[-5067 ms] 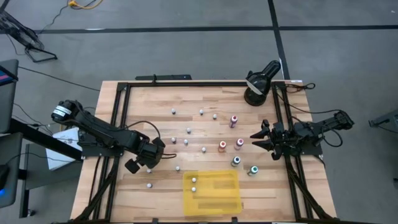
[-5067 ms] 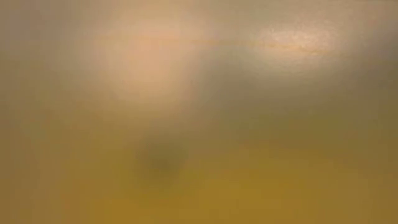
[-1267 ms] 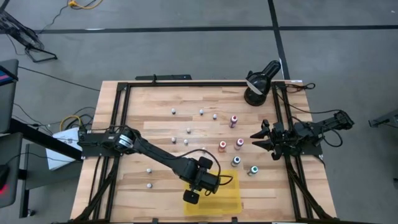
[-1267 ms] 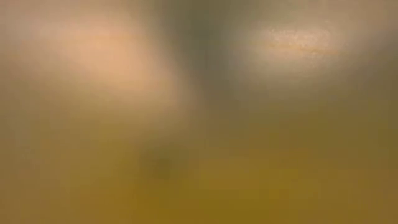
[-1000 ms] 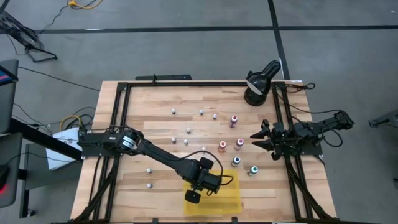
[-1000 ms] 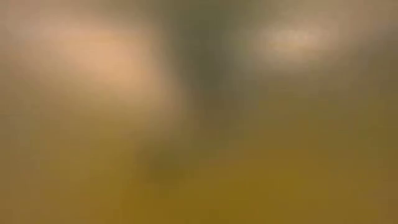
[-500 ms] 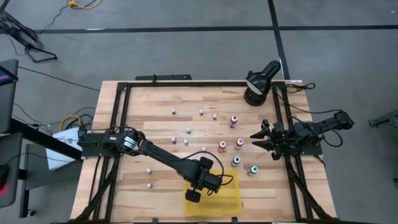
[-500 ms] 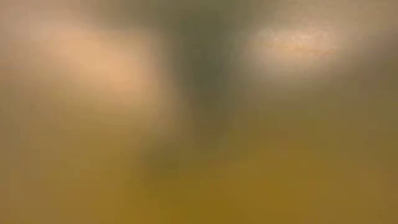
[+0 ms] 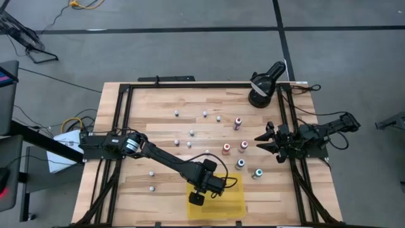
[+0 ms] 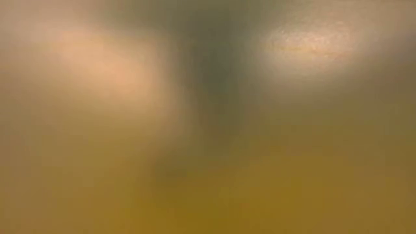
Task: Pick & Place food coloring
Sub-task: Put the small purple food coloring bottle in the yellow bin, then put the small black food coloring bottle in the yellow bin
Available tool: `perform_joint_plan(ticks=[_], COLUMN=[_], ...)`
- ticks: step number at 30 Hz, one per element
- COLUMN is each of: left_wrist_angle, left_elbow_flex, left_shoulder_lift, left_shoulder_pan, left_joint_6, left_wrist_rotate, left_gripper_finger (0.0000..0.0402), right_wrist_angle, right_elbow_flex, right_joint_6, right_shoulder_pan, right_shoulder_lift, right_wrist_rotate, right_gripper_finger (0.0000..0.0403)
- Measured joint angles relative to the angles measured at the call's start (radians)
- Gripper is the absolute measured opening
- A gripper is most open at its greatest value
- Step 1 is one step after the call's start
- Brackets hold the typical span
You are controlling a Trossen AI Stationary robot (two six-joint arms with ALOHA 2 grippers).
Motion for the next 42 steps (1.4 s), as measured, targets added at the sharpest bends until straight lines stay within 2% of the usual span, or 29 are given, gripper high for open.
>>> perform_joint_plan(ticks=[13,24,28,39,42], left_wrist_angle=[0.002,0.0,-0.033,-0.295,-0.306], left_elbow_flex=[0.0,0.014,0.091,0.395,0.386], left_shoulder_lift=[0.0,0.0,0.0,-0.002,-0.027], left_shoulder_pan=[0.0,0.0,0.0,-0.002,-0.004], left_joint_6=[-0.011,-0.016,-0.008,-0.049,-0.063], left_wrist_rotate=[0.013,0.004,0.003,-0.009,-0.005], left_gripper_finger=[0.0086,0.0156,0.0159,0.0159,0.0159], right_wrist_angle=[0.0,0.0,0.0,0.0,0.0], right_elbow_flex=[0.0,0.0,0.0,0.0,0.0], right_joint_6=[0.0,0.0,0.0,0.0,0.0], right_shoulder_pan=[0.0,0.0,0.0,0.0,0.0], right_shoulder_lift=[0.0,0.0,0.0,0.0,0.0], right_wrist_rotate=[0.0,0.0,0.0,0.0,0.0], right_gripper_finger=[0.0139,0.0139,0.0137,0.0137,0.0138])
